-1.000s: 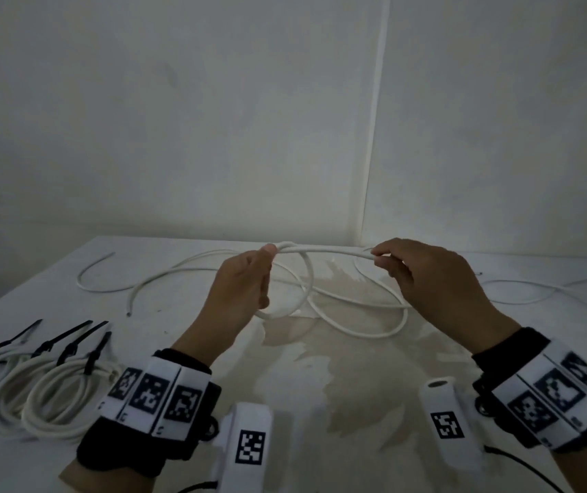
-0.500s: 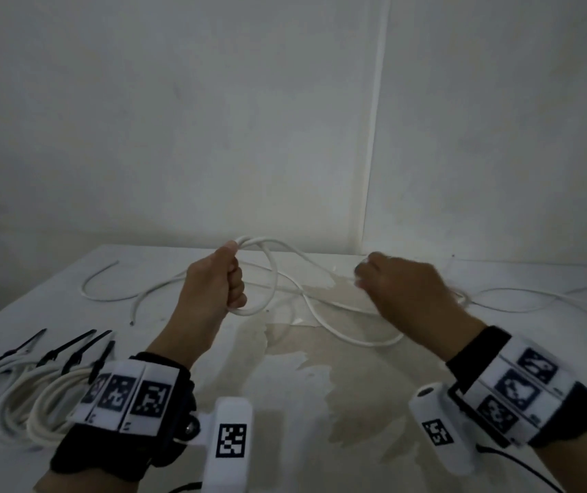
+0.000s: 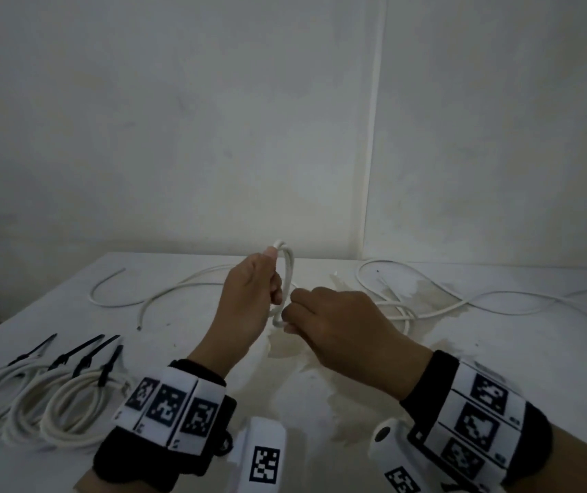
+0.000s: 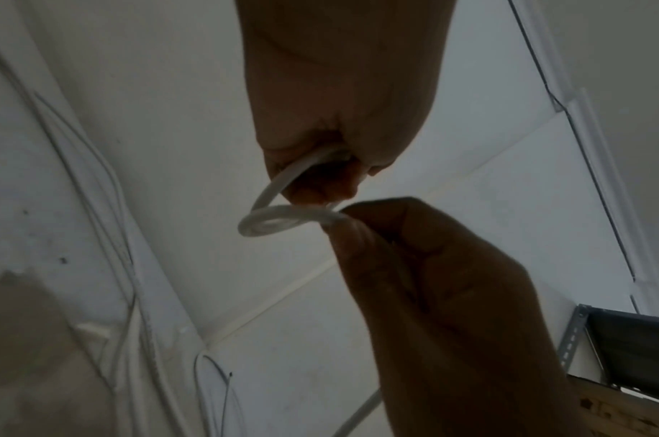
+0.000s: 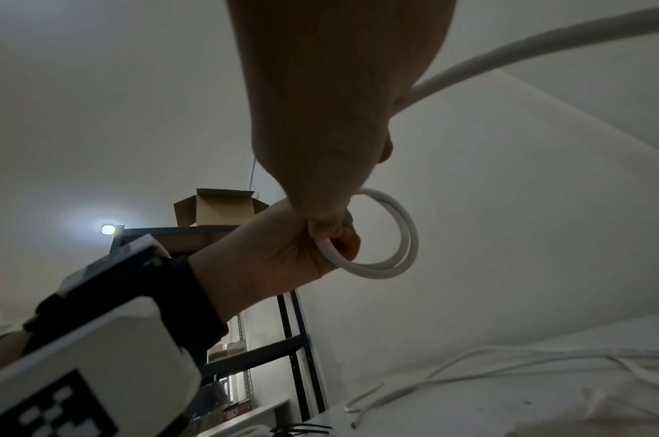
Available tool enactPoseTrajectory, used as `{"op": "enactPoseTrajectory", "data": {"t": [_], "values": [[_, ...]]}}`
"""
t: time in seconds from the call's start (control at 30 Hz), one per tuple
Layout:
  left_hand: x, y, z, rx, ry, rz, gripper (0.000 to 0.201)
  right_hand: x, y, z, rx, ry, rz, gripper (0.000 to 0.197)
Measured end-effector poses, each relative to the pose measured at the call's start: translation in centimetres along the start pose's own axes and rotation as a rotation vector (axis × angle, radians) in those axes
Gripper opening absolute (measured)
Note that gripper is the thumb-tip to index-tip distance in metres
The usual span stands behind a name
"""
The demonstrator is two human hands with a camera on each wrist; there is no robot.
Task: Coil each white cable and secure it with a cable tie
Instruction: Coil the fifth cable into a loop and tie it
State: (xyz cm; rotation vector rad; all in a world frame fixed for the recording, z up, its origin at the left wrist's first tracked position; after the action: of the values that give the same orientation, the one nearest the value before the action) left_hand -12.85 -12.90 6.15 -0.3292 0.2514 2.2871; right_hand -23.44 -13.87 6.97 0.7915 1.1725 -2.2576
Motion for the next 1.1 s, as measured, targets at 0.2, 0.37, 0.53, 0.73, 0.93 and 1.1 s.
{"op": "enactPoseTrajectory", "data": {"t": [0.2, 0.37, 0.53, 0.73, 0.93, 1.1], "values": [[1.3, 1.4, -0.4, -0.031, -0.031, -0.107, 0.040, -0.5, -1.0, 1.7, -0.331, 0.160, 0.058, 0.010], [2.3, 2.5, -0.2, -0.046, -0.092, -0.192, 0.038, -0.6, -0.9, 4.4, -0.543, 0.329, -0.020, 0.027], [3.0, 3.4, -0.7, 0.153, -0.312, -0.254, 0.040, -0.6, -1.1, 6.9, -0.611, 0.342, -0.013, 0.029], [3.6, 4.0, -0.2, 0.246, -0.389, -0.338, 0.044, 0.4, 0.7, 8.1, -0.840, 0.536, -0.227, 0.010], [2.8, 2.9, 0.4, 0.379, -0.345, -0.245, 0.039, 1.5, 1.8, 6.3, -1.236, 0.695, -0.441, 0.038], [2.8, 3.0, 0.4, 0.430, -0.373, -0.323, 0.038, 1.4, 0.7, 7.1, -1.164, 0.692, -0.433, 0.033]]}}
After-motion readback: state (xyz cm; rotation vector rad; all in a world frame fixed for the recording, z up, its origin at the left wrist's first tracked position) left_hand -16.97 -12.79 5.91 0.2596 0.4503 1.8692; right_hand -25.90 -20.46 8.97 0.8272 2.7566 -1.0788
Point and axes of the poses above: each hand's wrist, its own x-axis away from the middle knuckle, its own y-axis out of the palm, z = x × y, the point moved 8 cm from there along -x, towards the middle knuckle, and after that the axes turned 14 degrees about x, right-handed, at the moved point
